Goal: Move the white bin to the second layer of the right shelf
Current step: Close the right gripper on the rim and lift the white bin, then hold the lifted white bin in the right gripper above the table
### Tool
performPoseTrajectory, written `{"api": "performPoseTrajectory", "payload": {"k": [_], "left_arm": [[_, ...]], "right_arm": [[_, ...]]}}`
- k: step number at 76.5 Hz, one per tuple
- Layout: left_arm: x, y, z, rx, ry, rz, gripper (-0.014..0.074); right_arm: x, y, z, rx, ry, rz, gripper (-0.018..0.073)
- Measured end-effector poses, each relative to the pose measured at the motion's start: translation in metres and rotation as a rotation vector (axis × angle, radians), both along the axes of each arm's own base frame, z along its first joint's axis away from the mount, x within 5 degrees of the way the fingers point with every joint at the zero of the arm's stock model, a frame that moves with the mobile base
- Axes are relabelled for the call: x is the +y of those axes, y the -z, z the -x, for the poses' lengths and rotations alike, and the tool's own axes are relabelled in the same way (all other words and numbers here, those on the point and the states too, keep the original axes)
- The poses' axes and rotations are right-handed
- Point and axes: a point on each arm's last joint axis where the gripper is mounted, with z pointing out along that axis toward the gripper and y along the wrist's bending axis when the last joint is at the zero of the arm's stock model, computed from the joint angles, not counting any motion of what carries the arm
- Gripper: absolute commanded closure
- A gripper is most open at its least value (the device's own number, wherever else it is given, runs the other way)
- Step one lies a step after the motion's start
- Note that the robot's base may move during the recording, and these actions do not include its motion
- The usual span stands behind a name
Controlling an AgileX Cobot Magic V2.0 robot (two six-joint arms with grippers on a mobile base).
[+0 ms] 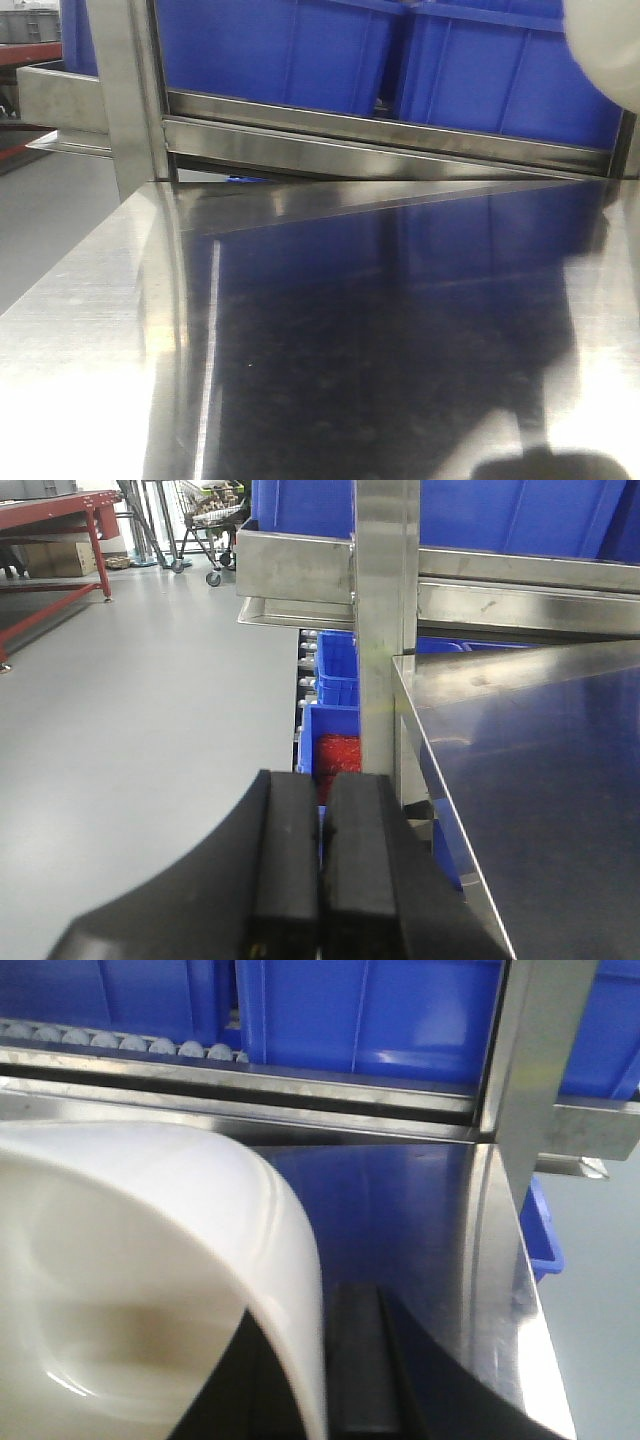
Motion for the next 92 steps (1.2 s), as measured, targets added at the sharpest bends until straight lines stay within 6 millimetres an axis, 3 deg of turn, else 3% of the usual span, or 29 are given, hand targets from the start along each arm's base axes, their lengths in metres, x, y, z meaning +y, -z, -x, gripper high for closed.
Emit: {"api": "performPoseTrajectory", "payload": {"k": [15, 92], "left_arm": [[0.0, 0.0, 0.0, 0.0, 0.0, 0.0, 0.0512], [0.0, 0.0, 0.0, 0.0, 0.0, 0.0, 0.0512]], "right_arm": [[-0.002, 0.013, 0.012, -0.034, 0.003, -0.001, 0.0504], [-0.002, 0.011, 0.011, -0.055, 0.0, 0.002, 0.0504]]}}
